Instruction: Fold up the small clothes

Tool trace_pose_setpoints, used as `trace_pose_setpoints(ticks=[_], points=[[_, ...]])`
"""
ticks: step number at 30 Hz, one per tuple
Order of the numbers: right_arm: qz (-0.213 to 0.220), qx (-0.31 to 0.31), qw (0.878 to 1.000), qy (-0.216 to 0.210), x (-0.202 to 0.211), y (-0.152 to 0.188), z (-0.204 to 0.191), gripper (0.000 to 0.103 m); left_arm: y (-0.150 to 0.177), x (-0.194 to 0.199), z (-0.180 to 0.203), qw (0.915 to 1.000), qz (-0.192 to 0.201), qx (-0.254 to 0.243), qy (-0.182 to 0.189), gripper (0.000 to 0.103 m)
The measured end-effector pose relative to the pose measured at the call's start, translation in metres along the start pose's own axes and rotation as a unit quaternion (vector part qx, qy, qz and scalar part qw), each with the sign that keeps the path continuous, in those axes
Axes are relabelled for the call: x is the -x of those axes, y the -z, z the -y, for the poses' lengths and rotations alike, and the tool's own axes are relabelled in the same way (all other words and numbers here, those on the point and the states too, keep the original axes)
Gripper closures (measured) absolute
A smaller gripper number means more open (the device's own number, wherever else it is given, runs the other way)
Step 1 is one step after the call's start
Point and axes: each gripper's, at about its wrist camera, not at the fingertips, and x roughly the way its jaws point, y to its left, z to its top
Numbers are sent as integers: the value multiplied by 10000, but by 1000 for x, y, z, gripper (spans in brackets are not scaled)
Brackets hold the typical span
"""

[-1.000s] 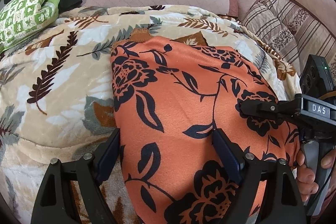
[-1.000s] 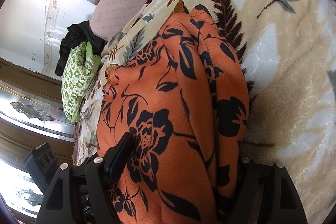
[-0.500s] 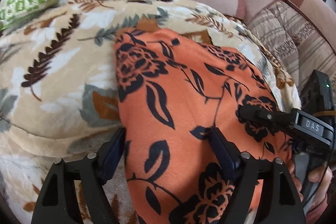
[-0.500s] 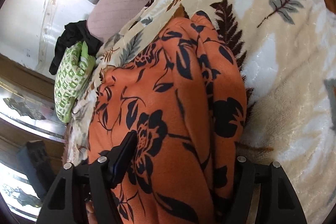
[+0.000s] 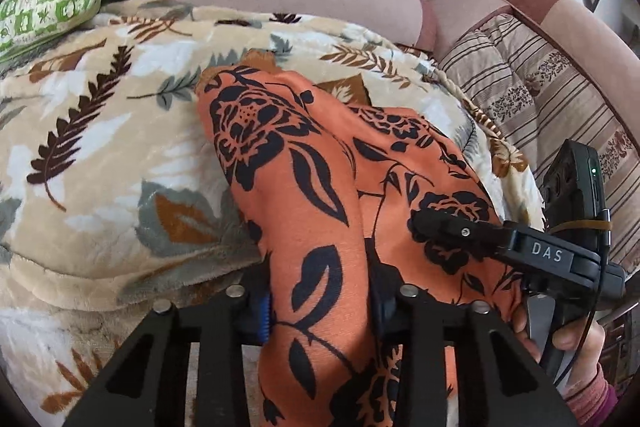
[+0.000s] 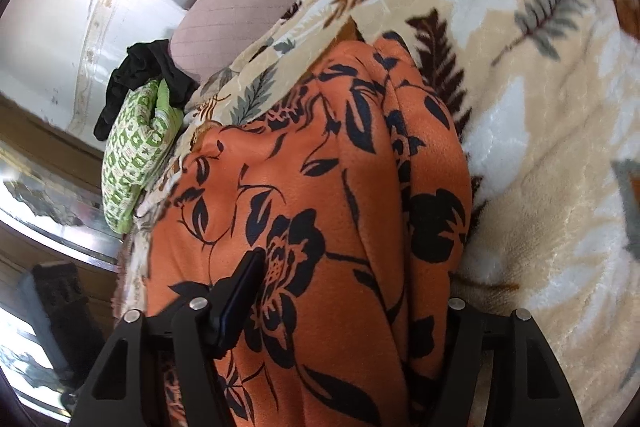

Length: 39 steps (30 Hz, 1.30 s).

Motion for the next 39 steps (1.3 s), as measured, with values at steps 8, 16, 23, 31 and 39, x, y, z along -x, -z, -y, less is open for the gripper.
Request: trace_pose_setpoints(ticks=[8, 16, 23, 31, 39], points=[[63, 96, 9998, 176, 1, 2, -2, 36, 3, -10, 4, 9992, -125, -181, -340, 51], [20, 65, 9998, 210, -1, 3, 0, 36, 8, -21, 4, 9983, -328, -251, -410, 41], [163, 275, 9992, 256, 4, 4, -7, 37, 6, -10, 9, 9986, -91, -346, -393, 61], [426, 436, 9979, 223, 15, 5, -15, 43, 4, -3, 12, 9984, -16, -354, -438, 65], [545, 556, 9969, 127, 22, 7, -21, 48, 6, 9, 15, 9972, 103, -438, -606, 66]])
